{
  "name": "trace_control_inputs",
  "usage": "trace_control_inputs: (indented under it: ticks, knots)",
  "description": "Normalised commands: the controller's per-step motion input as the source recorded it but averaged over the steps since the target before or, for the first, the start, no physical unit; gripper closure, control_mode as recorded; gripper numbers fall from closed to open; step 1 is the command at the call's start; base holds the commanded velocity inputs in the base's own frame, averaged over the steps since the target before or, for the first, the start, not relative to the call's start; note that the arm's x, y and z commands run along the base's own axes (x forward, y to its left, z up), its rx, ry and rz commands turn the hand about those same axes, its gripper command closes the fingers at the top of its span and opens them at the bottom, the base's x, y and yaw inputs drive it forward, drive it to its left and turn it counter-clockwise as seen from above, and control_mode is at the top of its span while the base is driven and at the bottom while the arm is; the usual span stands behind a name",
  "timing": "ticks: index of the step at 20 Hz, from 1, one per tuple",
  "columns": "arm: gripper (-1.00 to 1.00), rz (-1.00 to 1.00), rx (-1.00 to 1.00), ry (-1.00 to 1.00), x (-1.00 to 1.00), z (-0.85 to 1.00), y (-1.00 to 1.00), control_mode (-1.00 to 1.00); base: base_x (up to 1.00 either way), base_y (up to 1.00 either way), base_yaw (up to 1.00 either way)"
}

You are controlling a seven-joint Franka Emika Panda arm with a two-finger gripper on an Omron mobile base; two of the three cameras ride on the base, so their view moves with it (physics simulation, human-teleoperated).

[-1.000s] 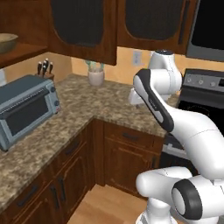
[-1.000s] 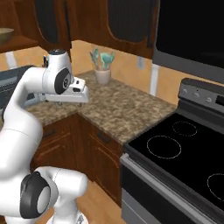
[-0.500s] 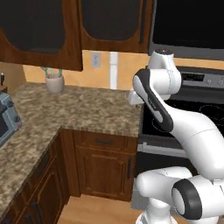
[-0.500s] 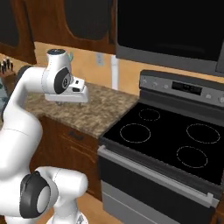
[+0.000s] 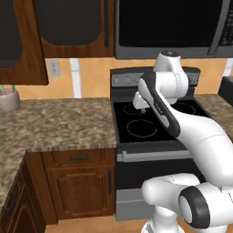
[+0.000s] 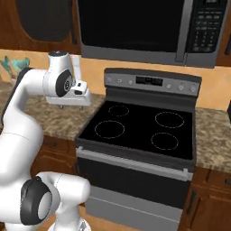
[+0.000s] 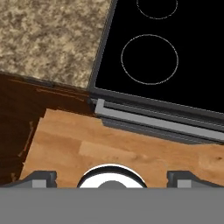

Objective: Gather all objects into one cabinet and sort the glasses and bowls to opposite sides.

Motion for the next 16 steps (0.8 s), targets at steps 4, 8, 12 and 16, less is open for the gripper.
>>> trace_control_inputs:
  ticks: [4,8,12,16]
  knots:
    - [-1.0,0.0,0.0,0.0,0.0,0.0,0.0,1.0,-0.11,-0.05,-0.48]
    - [-1.0,0.0,0.0,0.0,0.0,0.0,0.0,1.0,-0.13,0.0,-0.48]
    - [-1.0,0.0,0.0,0.0,0.0,0.0,0.0,1.0,-0.09,-0.02,-0.48]
    - [-1.0,0.0,0.0,0.0,0.0,0.0,0.0,1.0,-0.04,0.0,-0.49]
